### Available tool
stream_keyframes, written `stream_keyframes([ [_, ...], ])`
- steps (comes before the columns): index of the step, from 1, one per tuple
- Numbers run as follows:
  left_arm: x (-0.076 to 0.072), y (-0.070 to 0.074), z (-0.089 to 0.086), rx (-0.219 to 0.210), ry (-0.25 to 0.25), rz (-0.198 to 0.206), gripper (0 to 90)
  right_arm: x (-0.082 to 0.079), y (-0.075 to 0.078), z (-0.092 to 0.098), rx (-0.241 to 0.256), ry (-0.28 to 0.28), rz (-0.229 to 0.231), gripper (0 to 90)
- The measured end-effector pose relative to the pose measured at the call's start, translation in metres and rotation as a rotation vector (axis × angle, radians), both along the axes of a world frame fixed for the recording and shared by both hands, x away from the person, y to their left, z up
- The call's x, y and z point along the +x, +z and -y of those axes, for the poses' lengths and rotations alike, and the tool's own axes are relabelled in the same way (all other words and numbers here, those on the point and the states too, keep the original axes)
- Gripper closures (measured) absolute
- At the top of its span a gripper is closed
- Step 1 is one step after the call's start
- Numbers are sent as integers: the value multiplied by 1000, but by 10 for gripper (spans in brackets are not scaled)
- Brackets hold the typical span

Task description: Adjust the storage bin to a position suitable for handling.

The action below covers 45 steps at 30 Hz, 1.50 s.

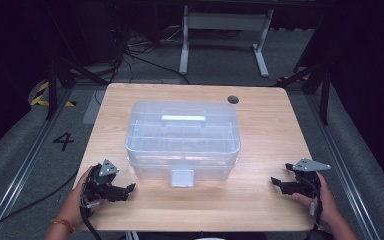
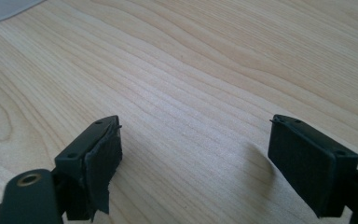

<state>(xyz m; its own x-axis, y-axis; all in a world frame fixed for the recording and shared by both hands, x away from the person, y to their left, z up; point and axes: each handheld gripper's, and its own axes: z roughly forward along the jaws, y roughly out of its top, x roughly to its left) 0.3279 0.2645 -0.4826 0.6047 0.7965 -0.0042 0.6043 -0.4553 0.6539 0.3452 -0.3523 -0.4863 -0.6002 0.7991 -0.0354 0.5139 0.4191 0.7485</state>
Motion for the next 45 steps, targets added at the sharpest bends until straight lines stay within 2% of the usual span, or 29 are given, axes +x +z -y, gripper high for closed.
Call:
stream_keyframes([
  [3,2,0,-1,10,-18,9,2,1,0,2,20,5,-19,203],
  [4,2,0,0,-8,-21,-6,1,1,0,3,20,8,-20,203],
  [5,3,1,-1,11,-15,3,1,1,0,3,20,10,-20,203],
  [6,3,0,0,0,8,1,1,1,0,3,20,14,-20,203],
  [10,2,0,1,-3,40,-3,1,2,0,4,19,27,-24,203],
  [13,0,0,0,5,67,2,2,3,1,2,12,43,-12,243],
  [15,-4,0,1,-8,92,-7,2,3,2,2,19,35,-19,273],
  [17,-7,0,-1,2,71,0,3,3,2,2,28,28,-20,275],
  [26,-9,0,-4,-2,51,-3,1,5,1,3,31,20,-24,274],
  [29,-9,0,-7,0,25,-2,1,5,1,3,30,20,-24,283],
  [31,-9,0,-7,-1,25,-2,1,5,1,2,30,21,-25,292],
  [40,-9,0,-8,4,16,-2,3,4,14,-8,22,57,41,313],
  [45,-9,0,-8,1,17,-6,3,3,17,-15,-11,87,61,320],
])
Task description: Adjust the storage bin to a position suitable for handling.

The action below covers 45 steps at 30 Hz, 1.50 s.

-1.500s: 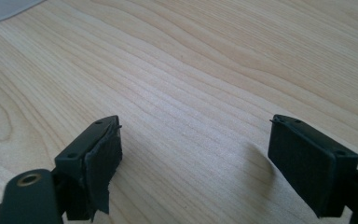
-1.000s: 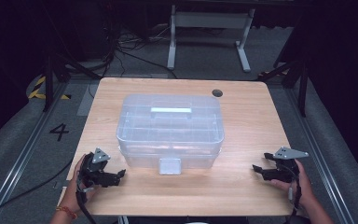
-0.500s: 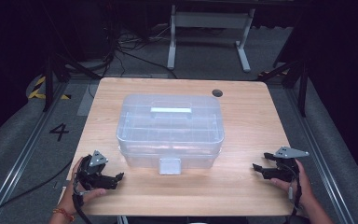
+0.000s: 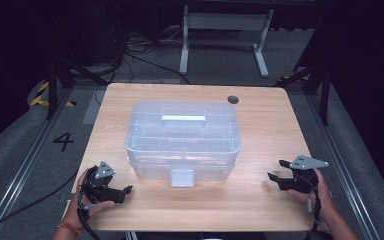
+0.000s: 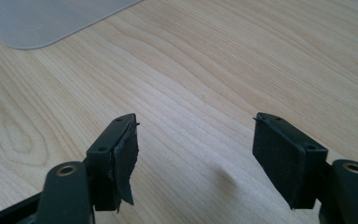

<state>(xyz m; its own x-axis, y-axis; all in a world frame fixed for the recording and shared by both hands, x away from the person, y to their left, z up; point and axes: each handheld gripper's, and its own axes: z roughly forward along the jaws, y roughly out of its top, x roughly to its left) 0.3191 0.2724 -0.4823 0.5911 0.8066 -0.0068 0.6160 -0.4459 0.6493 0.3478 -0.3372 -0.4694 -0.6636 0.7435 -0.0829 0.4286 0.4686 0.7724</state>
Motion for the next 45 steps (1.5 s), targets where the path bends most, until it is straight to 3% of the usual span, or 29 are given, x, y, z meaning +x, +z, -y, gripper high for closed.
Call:
stream_keyframes([
  [12,0,0,0,0,-2,1,3,6,17,-8,22,16,47,320],
  [21,0,0,0,-1,-2,1,3,12,34,-17,65,42,73,322],
  [22,0,0,0,-1,-3,0,2,16,42,-18,110,47,60,318],
  [27,0,0,0,1,-3,3,2,21,64,-25,158,61,103,319],
  [45,0,0,-1,-5,-4,8,5,36,113,-58,167,141,188,327],
])
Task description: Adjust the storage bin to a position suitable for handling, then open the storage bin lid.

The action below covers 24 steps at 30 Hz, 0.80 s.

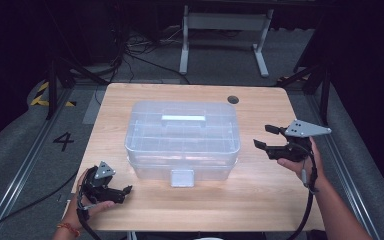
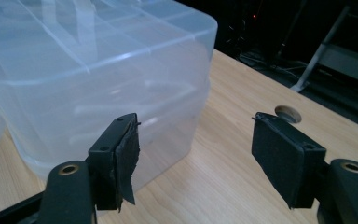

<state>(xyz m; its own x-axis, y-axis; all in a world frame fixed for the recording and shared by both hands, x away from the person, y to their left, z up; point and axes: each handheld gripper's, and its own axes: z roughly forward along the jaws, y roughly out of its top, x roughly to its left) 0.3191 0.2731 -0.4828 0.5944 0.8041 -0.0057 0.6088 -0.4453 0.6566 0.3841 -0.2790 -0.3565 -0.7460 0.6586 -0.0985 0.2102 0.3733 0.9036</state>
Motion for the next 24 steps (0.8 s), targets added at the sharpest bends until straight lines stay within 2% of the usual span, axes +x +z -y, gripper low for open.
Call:
stream_keyframes([
  [6,0,0,0,1,-1,0,5,4,20,-15,-11,43,44,337],
  [12,0,0,0,-3,3,-2,5,6,32,-25,-21,71,65,339],
  [24,0,0,0,-1,-3,-8,3,18,52,-51,-13,115,75,341],
])
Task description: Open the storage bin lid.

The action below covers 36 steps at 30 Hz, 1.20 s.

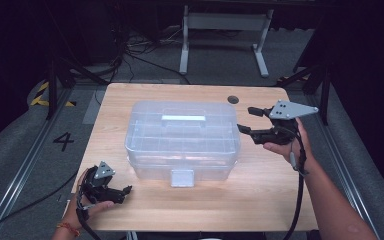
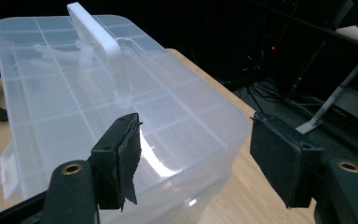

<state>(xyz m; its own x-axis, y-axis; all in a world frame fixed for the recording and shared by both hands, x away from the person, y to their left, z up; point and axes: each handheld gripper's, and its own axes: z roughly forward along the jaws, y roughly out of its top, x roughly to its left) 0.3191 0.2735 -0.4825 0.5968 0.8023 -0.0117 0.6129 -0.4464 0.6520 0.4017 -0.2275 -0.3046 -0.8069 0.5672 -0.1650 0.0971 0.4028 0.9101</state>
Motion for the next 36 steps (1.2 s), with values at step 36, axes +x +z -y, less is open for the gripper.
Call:
stream_keyframes([
  [36,1,0,0,3,-3,6,2,21,9,-74,-80,115,-23,341],
])
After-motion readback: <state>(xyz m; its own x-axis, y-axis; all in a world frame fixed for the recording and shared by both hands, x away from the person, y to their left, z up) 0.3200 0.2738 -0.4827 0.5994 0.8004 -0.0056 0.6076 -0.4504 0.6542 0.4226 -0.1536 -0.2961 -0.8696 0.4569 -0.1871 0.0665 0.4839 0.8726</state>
